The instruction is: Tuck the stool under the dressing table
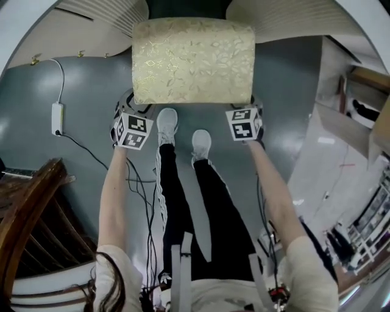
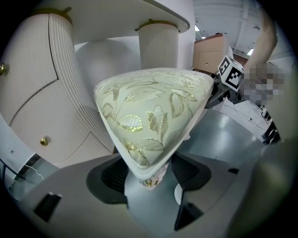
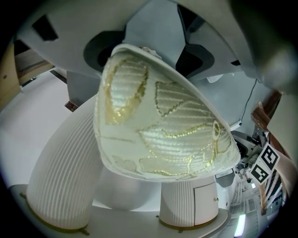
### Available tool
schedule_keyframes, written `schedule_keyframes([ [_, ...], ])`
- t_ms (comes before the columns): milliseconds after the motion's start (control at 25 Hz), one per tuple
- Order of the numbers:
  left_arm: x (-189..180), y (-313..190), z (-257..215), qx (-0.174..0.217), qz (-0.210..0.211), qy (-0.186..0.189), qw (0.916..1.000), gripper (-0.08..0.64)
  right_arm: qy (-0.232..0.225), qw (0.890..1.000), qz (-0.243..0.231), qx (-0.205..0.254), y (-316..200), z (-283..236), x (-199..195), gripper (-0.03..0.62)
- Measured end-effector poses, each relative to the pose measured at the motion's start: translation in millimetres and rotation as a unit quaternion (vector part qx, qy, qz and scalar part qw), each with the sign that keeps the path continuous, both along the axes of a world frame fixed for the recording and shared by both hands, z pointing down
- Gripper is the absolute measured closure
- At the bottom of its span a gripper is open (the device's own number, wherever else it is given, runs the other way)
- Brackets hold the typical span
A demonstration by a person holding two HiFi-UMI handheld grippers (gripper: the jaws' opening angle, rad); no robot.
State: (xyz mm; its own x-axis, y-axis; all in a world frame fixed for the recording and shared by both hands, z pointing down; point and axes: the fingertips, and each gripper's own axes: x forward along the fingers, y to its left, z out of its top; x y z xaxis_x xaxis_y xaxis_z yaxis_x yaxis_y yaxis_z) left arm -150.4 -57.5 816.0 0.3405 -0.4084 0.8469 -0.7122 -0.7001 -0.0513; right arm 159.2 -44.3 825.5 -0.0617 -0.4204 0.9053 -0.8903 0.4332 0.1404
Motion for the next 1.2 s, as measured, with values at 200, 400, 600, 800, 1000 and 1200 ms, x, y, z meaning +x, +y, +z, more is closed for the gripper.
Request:
schedule_keyframes([
  [200,1,-1,8,-0.012,0.010,0.000,0.9999,0.264,0.012,1.000,0.004,-0.002,-1,7,2,0.266],
  [400,-4,-17,9,-0.011,0.020,-0.006,0.9997,0.264,0.012,1.000,0.018,0.002,-6,6,-3,0.267],
  [600,-7,-46,6,-0.014,0.040,-0.017,0.9990,0.264,0.008,0.999,0.039,0.006,-22,4,-7,0.267],
  [800,-10,-56,10,-0.010,0.055,-0.025,0.9981,0.265,0.008,0.999,0.050,0.015,-21,7,-12,0.267],
  [1000,-12,-64,11,-0.006,0.056,-0.025,0.9981,0.265,0.009,0.998,0.059,0.017,-24,10,-16,0.267],
  [1200,-10,-85,4,0.003,0.065,-0.015,0.9978,0.265,0.013,0.998,0.065,0.016,-40,2,-15,0.267],
])
